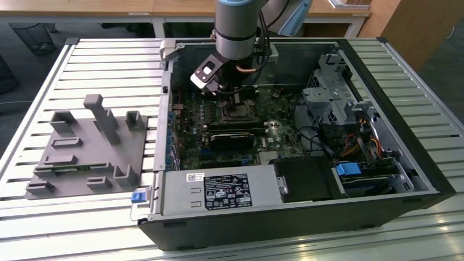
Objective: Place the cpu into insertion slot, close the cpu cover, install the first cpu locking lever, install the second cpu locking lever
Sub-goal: 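Close the cpu cover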
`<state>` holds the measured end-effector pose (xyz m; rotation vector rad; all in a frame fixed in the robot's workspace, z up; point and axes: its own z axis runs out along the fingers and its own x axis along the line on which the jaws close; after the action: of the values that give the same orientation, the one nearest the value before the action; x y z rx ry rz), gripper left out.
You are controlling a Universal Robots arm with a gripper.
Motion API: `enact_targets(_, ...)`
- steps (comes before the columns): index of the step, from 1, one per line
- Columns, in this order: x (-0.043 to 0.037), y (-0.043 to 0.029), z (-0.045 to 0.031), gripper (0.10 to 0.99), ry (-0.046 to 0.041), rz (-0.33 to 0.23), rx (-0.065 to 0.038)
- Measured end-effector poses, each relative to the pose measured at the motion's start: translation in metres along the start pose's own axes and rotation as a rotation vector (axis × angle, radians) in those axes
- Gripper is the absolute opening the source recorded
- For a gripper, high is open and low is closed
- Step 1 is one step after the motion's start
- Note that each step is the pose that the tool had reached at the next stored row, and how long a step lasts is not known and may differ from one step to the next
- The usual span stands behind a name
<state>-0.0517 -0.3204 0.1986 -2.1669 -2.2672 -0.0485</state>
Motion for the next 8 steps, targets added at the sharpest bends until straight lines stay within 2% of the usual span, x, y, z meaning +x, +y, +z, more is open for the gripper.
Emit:
enact_targets(3,0.0002,0.0008,-0.0007,0.122,0.0013,0.0,-0.001)
enact_targets(8,0.0003,0.0011,-0.0109,0.122,0.0006,0.0,-0.001)
